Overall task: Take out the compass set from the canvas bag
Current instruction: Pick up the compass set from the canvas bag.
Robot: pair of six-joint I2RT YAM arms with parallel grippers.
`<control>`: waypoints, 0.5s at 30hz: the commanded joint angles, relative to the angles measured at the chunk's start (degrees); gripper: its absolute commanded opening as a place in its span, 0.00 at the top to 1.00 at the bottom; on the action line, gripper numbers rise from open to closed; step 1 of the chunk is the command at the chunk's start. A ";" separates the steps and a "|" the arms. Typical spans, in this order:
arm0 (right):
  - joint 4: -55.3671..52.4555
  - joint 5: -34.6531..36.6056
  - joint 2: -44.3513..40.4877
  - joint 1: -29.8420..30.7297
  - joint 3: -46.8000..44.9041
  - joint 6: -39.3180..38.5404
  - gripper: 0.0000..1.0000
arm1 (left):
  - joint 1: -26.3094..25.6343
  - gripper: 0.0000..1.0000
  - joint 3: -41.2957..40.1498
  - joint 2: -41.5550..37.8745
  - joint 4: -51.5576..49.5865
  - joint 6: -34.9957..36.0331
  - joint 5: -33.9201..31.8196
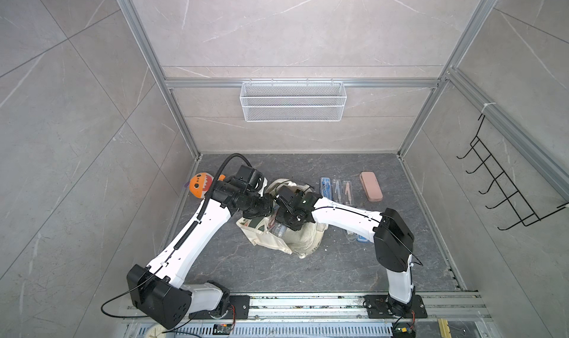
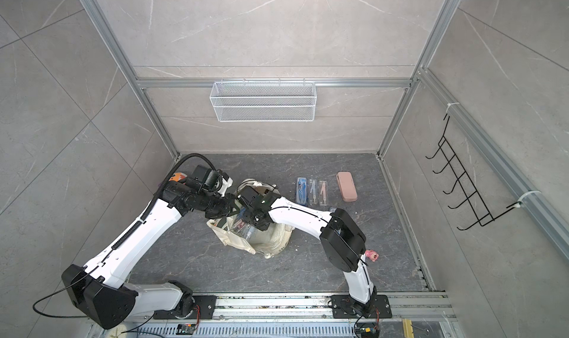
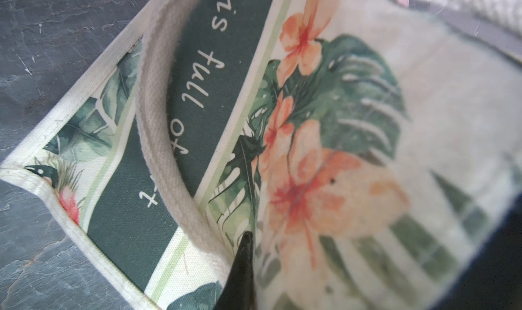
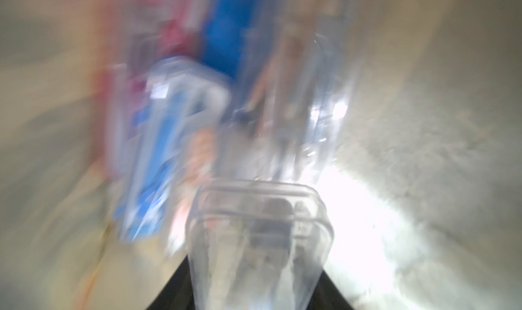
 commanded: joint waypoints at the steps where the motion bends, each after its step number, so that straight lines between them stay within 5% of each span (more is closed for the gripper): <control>1: -4.50 3.46 -5.03 0.94 2.64 -7.72 0.63 | -0.04 1.00 0.82 -0.25 0.65 -1.36 -0.89; 15: -9.89 9.56 -15.51 0.85 2.79 -17.68 0.64 | 0.01 1.00 2.30 1.60 0.95 -0.49 -1.32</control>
